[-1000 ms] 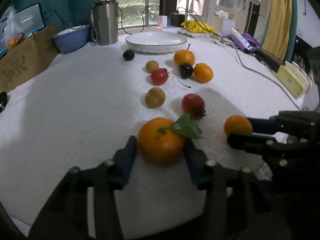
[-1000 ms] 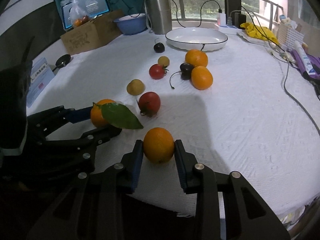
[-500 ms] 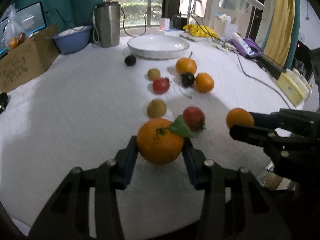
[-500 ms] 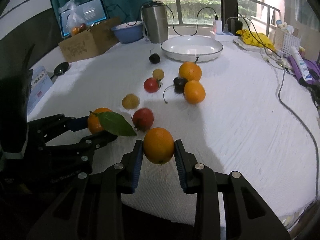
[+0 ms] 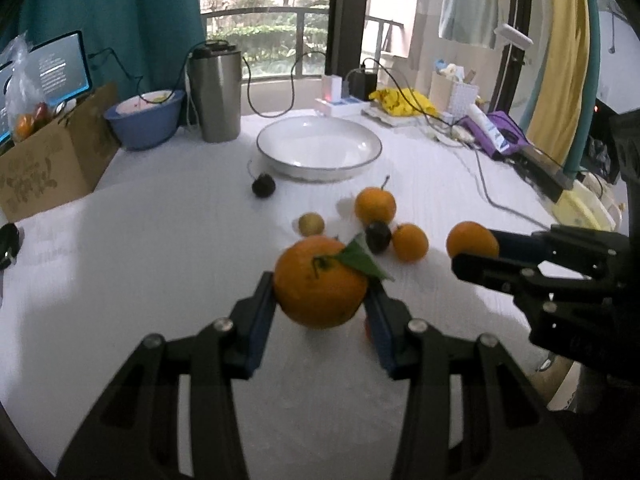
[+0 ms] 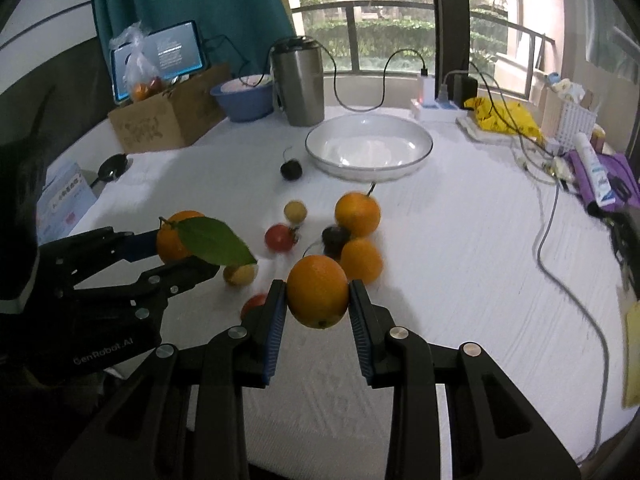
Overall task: Organize fruits
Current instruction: 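Carry the tangerine with the left tool while the right tool carries the orange over the white plate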
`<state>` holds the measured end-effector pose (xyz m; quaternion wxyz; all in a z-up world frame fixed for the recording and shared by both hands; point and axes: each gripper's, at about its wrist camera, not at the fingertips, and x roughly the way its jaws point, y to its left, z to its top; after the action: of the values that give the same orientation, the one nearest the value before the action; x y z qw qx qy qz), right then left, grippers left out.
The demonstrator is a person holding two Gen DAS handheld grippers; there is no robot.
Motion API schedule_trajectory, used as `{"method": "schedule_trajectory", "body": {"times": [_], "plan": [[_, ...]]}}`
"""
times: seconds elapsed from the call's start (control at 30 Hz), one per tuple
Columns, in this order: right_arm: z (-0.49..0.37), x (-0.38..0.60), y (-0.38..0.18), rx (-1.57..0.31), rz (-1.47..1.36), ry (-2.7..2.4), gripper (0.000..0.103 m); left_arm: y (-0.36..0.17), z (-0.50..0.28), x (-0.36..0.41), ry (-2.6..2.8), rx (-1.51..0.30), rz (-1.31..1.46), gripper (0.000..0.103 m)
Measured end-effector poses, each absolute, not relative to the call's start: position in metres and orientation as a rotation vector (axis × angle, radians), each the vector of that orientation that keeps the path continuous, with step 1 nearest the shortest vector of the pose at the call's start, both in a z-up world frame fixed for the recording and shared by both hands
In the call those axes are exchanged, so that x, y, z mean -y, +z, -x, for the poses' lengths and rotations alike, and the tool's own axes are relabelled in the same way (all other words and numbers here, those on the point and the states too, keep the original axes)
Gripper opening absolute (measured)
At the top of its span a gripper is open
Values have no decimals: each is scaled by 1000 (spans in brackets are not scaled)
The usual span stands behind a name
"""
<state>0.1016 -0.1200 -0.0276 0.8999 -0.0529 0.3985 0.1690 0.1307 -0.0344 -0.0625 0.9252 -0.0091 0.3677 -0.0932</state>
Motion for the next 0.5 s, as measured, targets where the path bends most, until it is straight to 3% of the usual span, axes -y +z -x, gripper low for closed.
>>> {"method": "schedule_trajectory", "body": {"times": [0.5], "plan": [[-142,126,-7,-779,114,328,34,-40,-175,34,-209,-699,23,45]]}}
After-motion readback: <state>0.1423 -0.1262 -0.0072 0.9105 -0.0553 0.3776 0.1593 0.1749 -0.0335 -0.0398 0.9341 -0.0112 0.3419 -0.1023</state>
